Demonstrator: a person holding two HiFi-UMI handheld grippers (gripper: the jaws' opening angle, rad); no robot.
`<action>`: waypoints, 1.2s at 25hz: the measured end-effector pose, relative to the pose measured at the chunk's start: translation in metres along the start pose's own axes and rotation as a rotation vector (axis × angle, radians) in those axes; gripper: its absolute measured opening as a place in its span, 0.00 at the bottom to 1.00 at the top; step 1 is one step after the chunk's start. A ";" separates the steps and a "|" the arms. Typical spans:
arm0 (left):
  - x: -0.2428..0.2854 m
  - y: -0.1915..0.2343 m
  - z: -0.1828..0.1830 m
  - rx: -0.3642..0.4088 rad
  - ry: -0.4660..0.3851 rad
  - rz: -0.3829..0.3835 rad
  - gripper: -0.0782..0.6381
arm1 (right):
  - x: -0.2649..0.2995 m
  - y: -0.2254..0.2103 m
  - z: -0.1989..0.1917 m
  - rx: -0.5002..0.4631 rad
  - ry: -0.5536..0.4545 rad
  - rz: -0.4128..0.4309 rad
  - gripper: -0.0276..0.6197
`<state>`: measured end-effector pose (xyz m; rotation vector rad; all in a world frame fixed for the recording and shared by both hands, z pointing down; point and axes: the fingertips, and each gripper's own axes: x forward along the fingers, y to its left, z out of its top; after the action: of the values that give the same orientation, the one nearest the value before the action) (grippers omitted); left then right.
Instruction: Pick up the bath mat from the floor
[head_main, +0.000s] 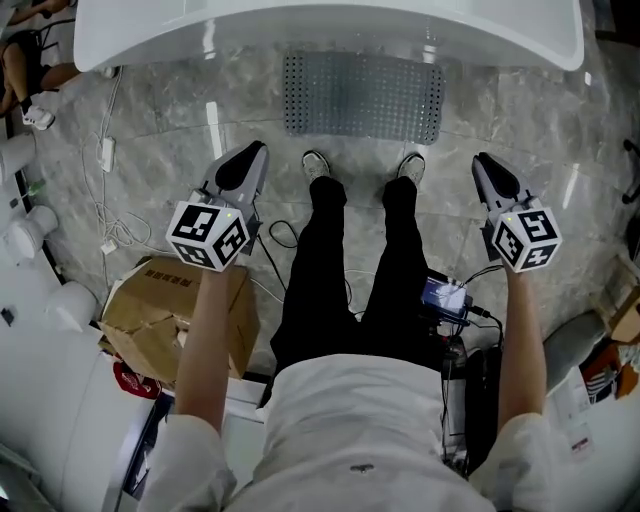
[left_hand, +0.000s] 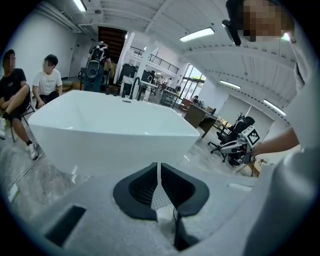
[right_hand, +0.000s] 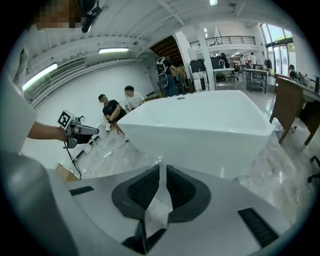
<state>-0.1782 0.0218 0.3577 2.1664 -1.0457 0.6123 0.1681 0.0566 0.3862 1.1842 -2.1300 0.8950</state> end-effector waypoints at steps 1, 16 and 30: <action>0.006 0.002 -0.009 -0.002 0.015 -0.002 0.13 | 0.007 -0.003 -0.010 0.004 0.021 0.001 0.06; 0.093 0.087 -0.115 -0.043 0.186 0.055 0.18 | 0.119 -0.042 -0.108 0.050 0.182 0.024 0.14; 0.153 0.100 -0.169 -0.094 0.250 0.035 0.21 | 0.174 -0.076 -0.148 0.037 0.251 0.005 0.18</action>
<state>-0.1927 0.0190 0.6059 1.9364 -0.9585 0.8106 0.1728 0.0492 0.6268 1.0254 -1.9235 1.0310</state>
